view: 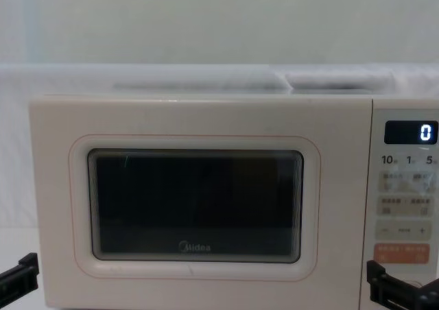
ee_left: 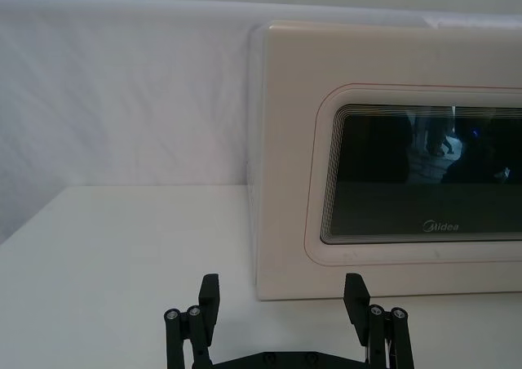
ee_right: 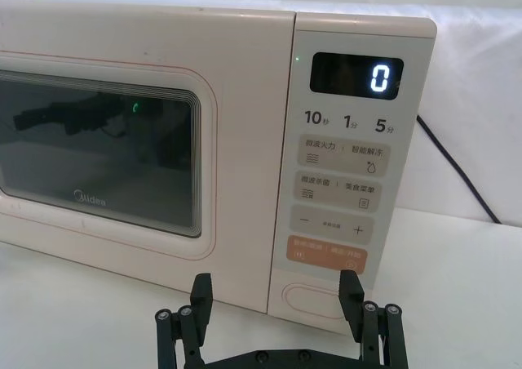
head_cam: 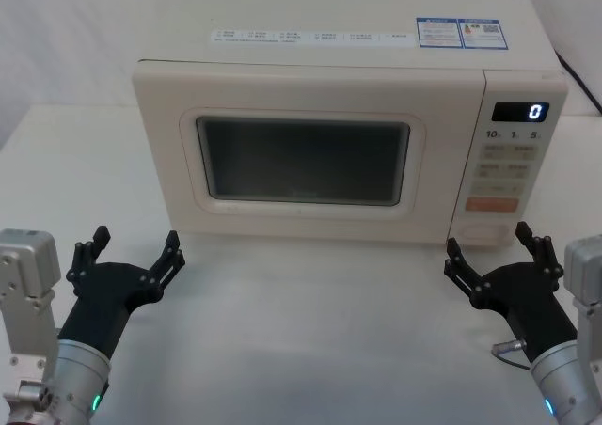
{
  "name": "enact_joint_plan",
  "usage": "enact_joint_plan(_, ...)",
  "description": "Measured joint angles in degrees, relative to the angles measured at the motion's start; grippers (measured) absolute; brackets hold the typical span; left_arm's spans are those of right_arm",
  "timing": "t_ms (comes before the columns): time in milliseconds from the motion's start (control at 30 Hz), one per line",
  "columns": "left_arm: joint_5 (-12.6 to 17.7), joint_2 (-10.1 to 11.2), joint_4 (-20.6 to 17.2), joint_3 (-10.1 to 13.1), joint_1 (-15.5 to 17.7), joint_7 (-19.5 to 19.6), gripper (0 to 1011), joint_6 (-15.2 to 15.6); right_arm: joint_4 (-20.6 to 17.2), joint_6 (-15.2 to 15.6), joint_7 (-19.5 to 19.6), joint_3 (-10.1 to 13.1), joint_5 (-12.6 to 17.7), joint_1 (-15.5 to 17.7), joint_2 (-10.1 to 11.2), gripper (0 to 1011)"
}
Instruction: Press the button to open the microwave door with one hand; close the microwave door with the other hand.
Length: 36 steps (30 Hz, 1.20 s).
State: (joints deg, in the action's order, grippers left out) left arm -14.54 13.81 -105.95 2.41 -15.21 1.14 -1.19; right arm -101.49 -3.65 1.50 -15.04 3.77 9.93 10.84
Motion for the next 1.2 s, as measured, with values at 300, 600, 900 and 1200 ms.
enact_joint_plan(300,0.0,0.0,0.0,0.0,0.0,0.0,1001,0.0,0.0,0.0,0.0,0.0,0.0,0.0,0.0,1002)
enact_joint_plan(600,0.0,0.0,0.0,0.0,0.0,0.0,1001,0.0,0.0,0.0,0.0,0.0,0.0,0.0,0.0,1002)
enact_joint_plan(900,0.0,0.0,0.0,0.0,0.0,0.0,1001,0.0,0.0,0.0,0.0,0.0,0.0,0.0,0.0,1002)
enact_joint_plan(1200,0.0,0.0,0.0,0.0,0.0,0.0,1001,0.0,0.0,0.0,0.0,0.0,0.0,0.0,0.0,1002)
